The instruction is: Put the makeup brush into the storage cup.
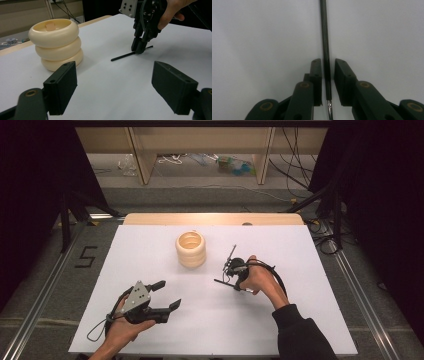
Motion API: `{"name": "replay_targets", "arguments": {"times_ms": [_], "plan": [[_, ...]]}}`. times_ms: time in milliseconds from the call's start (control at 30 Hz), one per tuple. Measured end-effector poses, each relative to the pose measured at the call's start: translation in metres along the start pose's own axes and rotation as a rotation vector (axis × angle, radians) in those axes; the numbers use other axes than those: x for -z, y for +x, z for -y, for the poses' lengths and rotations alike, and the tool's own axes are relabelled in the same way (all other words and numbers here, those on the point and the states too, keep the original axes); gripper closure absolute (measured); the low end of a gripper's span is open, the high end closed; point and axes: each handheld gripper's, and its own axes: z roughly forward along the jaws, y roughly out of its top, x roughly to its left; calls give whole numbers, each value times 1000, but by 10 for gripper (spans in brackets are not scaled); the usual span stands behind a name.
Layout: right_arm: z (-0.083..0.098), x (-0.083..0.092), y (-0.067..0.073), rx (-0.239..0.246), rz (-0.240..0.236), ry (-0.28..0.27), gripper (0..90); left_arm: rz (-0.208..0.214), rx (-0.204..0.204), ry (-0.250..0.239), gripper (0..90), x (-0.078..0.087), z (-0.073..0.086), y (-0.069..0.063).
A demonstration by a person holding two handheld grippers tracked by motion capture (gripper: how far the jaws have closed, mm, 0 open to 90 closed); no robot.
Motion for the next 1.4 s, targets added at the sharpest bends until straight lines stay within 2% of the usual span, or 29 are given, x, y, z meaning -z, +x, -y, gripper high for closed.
{"name": "replay_targets", "arguments": {"times_ms": [133, 367, 467, 500, 633, 700, 733, 867, 967, 1033, 1100, 1233, 1300, 1400], "plan": [[-3, 0, 3, -10, 9, 17, 803, 0, 1, 0, 206, 0, 0, 0], [-4, 0, 4, 1, 3, 29, 841, 1, -1, 1, 206, 0, 0, 0], [-5, 0, 5, 15, 8, 25, 851, 1, -1, 0, 206, 0, 0, 0], [-5, -1, 7, 40, 23, 28, 853, -2, -3, 3, 206, 0, 0, 0], [-6, 0, 8, 70, 33, 35, 854, 1, 1, -2, 206, 0, 0, 0], [-6, 0, 9, 76, 26, 37, 854, 4, 7, -4, 206, 0, 0, 0], [-5, 1, 8, 88, 27, 24, 854, 1, 6, -1, 206, 1, -1, 0], [-6, 6, 11, 87, 25, -3, 854, 1, 2, -3, 206, 1, -1, 0], [-5, 14, 13, 127, 39, -26, 854, 1, 1, -2, 206, 1, -1, 0], [-5, 19, 18, 117, 37, -41, 854, 1, 0, -3, 206, 1, -1, 0], [-4, 24, 22, 128, 44, -57, 854, 2, -4, -2, 206, 1, -1, 0], [-4, 36, 31, 164, 51, -92, 854, 3, 5, 2, 206, 1, -1, -1], [-4, 41, 35, 211, 68, -100, 854, 4, -1, 1, 206, 1, -1, 0], [-6, 47, 44, 233, 75, -116, 854, 4, -2, 1, 206, 1, -1, 0]]}}
